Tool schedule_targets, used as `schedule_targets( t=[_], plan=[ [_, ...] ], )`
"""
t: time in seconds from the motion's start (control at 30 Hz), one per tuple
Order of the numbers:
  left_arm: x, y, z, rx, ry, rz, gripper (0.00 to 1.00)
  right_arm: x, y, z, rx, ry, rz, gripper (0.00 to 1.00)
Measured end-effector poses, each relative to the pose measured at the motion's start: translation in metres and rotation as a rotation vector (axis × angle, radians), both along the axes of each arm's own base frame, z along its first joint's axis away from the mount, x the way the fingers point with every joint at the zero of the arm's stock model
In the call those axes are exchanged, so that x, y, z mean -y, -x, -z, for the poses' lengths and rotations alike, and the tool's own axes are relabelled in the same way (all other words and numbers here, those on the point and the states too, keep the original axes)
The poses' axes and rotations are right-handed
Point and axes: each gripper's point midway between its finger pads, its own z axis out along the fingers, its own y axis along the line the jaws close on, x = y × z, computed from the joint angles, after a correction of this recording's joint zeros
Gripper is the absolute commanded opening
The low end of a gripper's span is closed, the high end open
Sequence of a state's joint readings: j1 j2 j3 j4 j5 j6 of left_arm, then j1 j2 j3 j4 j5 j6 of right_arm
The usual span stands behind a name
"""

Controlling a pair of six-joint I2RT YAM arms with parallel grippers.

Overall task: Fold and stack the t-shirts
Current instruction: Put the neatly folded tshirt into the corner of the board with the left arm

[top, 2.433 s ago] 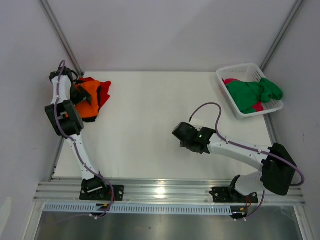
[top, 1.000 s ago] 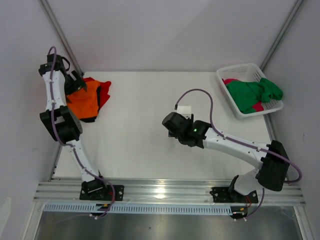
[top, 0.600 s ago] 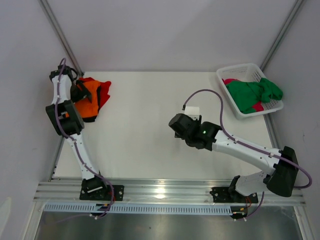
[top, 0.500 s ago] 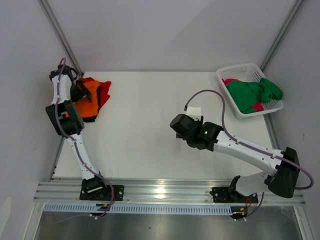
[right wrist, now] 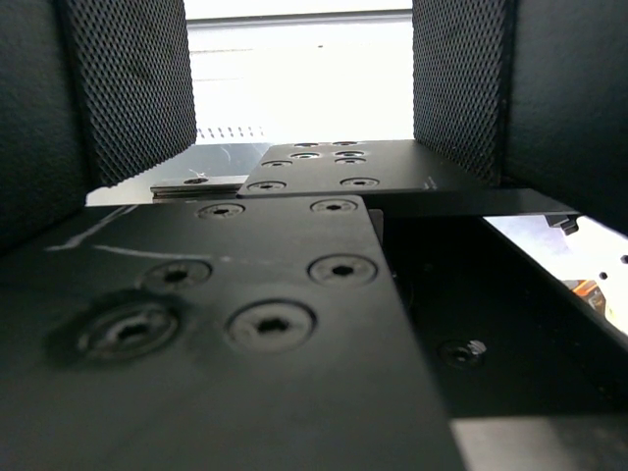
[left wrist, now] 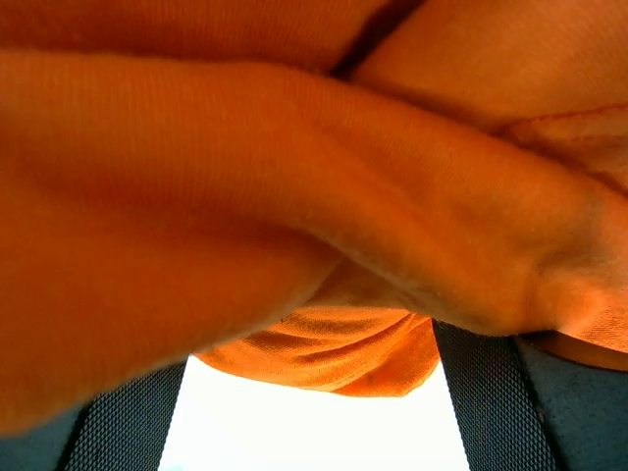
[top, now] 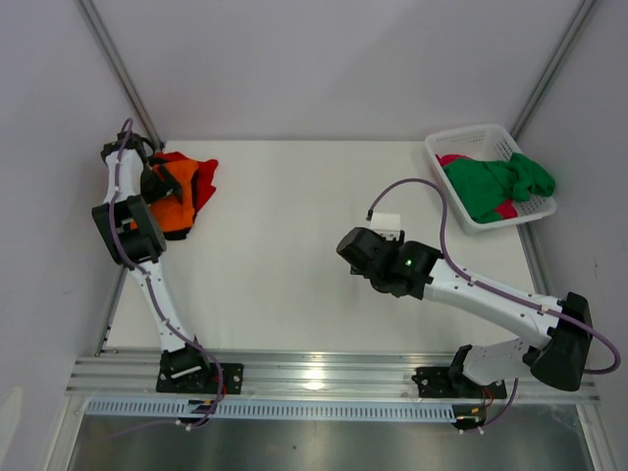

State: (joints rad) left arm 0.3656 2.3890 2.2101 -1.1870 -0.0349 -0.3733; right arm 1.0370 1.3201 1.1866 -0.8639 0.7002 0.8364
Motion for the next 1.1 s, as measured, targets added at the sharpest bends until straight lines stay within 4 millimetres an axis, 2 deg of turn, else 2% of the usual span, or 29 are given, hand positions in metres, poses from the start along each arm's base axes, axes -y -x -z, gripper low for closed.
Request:
schedule_targets(
  t=[0.57, 0.7, 0.87, 0.97, 1.1],
  plan=[
    [0.0, -0.001, 0.002, 0.001, 0.031, 0.003, 0.99, -0.004, 0.005, 0.001, -0.005, -0.013, -0.001, 0.59],
    [0.002, 0.003, -0.002, 0.022, 0.023, 0.0, 0.99, -0.006, 0.004, 0.001, 0.003, -0.025, -0.007, 0.59],
    [0.008, 0.008, -0.028, 0.071, 0.032, 0.005, 0.99, -0.014, 0.002, 0.005, 0.02, -0.048, -0.031, 0.6],
    [0.022, 0.003, -0.061, 0.171, 0.089, 0.025, 1.0, -0.018, 0.001, 0.009, 0.025, -0.065, -0.04, 0.6],
    [0.054, -0.009, -0.115, 0.4, 0.258, 0.071, 1.0, -0.02, 0.003, 0.016, 0.025, -0.086, -0.05, 0.6]
  ],
)
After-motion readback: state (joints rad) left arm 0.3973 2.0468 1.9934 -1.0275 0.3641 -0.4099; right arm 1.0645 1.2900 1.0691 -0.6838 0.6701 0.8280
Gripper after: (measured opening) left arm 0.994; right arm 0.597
